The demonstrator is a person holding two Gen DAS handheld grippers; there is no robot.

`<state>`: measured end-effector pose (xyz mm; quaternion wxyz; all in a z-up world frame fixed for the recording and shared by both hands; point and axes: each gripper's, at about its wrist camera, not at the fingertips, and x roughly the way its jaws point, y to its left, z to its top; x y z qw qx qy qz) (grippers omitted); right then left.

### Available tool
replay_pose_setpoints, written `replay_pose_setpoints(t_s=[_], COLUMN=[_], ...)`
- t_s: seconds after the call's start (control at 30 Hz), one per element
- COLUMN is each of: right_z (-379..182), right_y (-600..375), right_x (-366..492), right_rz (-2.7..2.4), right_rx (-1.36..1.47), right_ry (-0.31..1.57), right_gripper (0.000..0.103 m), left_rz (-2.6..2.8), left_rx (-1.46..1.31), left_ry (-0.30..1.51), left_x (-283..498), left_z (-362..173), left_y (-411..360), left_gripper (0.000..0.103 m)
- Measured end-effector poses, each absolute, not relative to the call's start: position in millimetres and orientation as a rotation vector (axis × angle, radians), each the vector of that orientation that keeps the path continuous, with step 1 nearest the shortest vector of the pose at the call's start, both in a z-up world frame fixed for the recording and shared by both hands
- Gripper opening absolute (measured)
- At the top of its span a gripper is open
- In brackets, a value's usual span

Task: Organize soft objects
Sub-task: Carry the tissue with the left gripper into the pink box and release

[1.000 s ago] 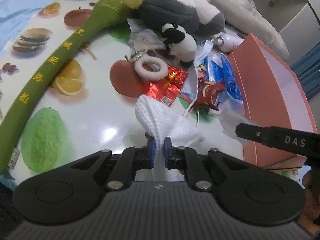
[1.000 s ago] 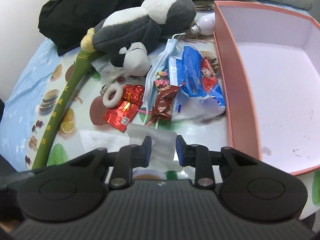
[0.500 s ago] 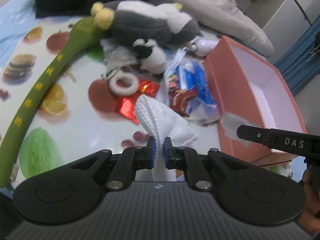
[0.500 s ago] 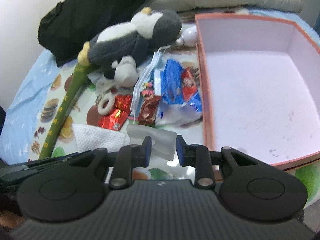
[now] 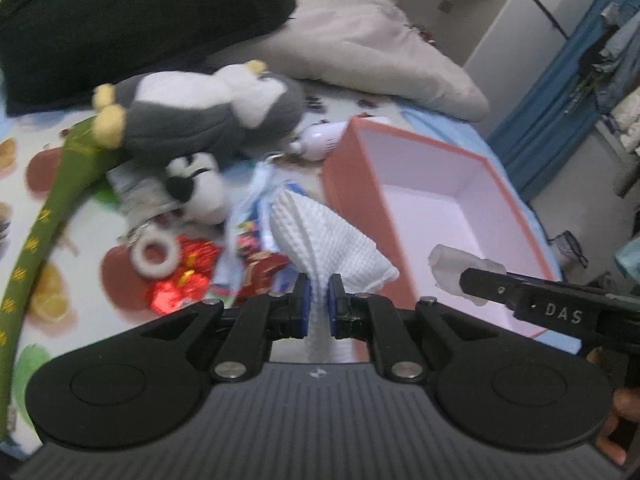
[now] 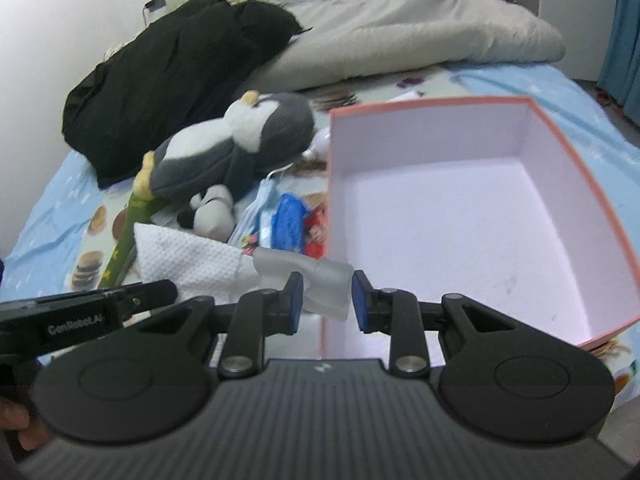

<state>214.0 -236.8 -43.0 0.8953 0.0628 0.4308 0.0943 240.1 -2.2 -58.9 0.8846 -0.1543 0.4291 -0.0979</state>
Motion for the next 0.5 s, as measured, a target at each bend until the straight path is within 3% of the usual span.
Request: replay_pose_setpoints(t_s=[0.5], right_z=[-58.2], right_y=[-326.5], right_x=[229.5], right_rz=[0.027], right_rx=[0.175], right_ry=[0.944], right_gripper=[0.03], left_rz=[-0.368], left_rx=[-0.189], left_ry=[0.952], left_x=[289.5], left_z=[-57.3], left_y=[-103.7], left_gripper=[0.011])
